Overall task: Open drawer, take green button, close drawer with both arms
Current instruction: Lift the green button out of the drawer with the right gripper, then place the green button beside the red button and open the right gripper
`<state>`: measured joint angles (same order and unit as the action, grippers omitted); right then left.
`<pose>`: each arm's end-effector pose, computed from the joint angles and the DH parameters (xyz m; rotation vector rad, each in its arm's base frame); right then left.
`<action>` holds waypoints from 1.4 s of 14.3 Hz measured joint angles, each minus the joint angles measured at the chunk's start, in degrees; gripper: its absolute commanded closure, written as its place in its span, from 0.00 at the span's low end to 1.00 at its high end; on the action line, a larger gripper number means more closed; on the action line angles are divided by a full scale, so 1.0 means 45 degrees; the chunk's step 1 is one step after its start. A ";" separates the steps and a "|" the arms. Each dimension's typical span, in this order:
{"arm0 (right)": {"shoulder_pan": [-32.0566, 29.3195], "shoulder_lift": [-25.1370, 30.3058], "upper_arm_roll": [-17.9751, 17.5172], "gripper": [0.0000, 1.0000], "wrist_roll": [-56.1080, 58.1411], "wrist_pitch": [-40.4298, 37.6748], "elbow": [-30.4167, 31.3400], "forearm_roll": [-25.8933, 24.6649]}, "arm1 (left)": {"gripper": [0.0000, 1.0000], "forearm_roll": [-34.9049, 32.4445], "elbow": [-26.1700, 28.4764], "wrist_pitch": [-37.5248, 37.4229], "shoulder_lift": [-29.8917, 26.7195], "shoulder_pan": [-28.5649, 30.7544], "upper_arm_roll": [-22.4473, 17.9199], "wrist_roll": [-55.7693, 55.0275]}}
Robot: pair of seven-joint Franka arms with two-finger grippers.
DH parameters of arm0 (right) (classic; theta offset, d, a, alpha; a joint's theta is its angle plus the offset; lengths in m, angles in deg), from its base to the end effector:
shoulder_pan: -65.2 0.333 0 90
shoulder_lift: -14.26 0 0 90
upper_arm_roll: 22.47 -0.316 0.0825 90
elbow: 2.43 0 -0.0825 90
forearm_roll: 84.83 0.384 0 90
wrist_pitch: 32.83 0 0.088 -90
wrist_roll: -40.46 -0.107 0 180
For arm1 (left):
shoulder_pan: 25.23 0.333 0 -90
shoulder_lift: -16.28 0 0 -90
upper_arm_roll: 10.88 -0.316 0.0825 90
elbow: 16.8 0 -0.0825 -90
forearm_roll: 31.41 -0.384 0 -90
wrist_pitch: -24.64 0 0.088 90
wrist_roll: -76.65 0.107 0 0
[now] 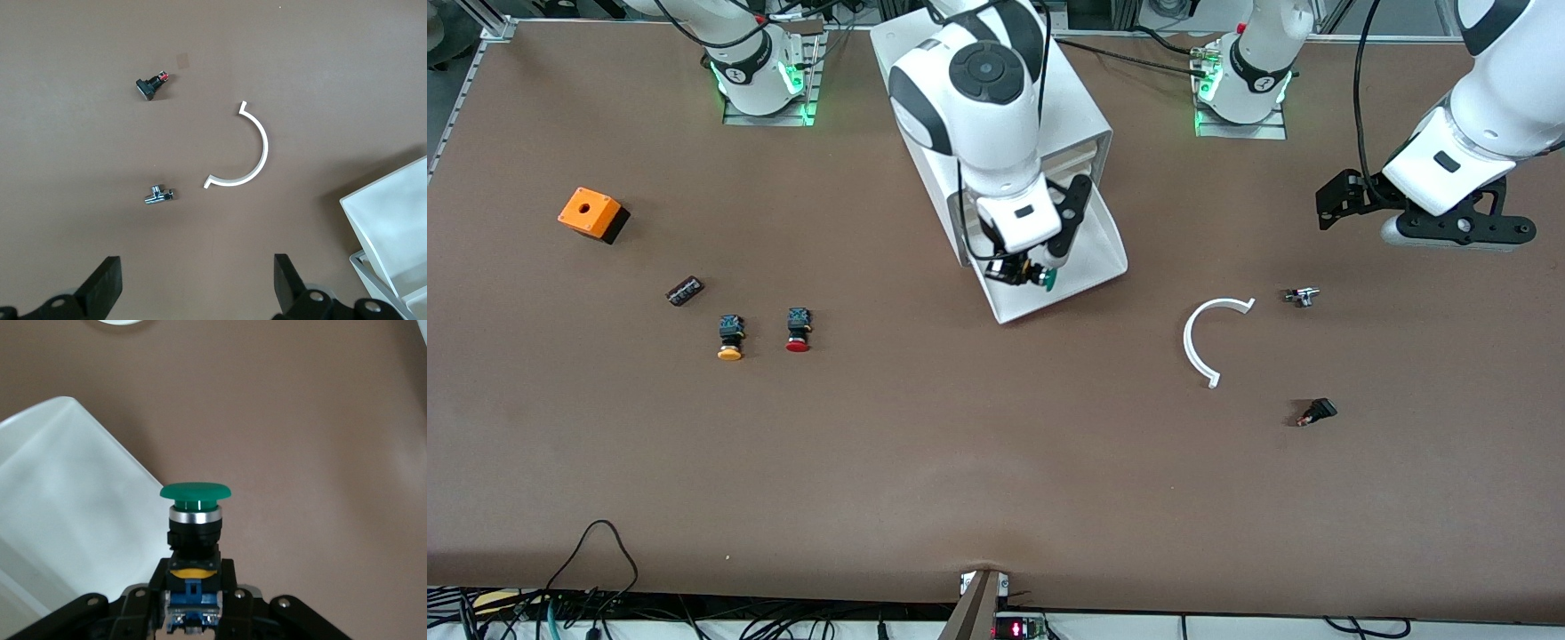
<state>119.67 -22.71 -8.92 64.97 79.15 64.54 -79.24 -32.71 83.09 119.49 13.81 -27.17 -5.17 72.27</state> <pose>0.5281 0.5320 0.4382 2.5931 1.7168 0.2512 0.5387 -0.0711 0.5736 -3.1081 0.0922 0.0653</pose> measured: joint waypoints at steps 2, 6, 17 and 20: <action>-0.0183 0.0027 0.0420 0.93 -0.0260 -0.0249 0.0088 0.0130 | 0.00 0.0000 -0.0001 0.0000 0.0000 0.0000 0.0001 0.0000; -0.1154 0.0462 0.0884 0.93 -0.0381 -0.0286 0.0752 0.0735 | 0.00 0.0000 -0.0003 -0.0001 0.0000 0.0000 0.0001 0.0000; -0.3186 0.1425 0.1228 0.93 -0.1482 -0.0336 0.3065 0.1924 | 0.00 0.0000 -0.0005 -0.0005 0.0001 -0.0001 0.0004 0.0000; -0.3385 0.1693 0.1229 0.93 -0.1935 -0.0354 0.4055 0.1922 | 0.00 0.0000 -0.0005 -0.0006 0.0001 -0.0001 0.0005 0.0000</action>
<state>104.44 -15.09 -3.39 56.26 77.55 82.79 -70.58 -32.71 83.07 119.47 13.82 -27.17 -5.15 72.27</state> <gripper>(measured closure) 0.665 0.000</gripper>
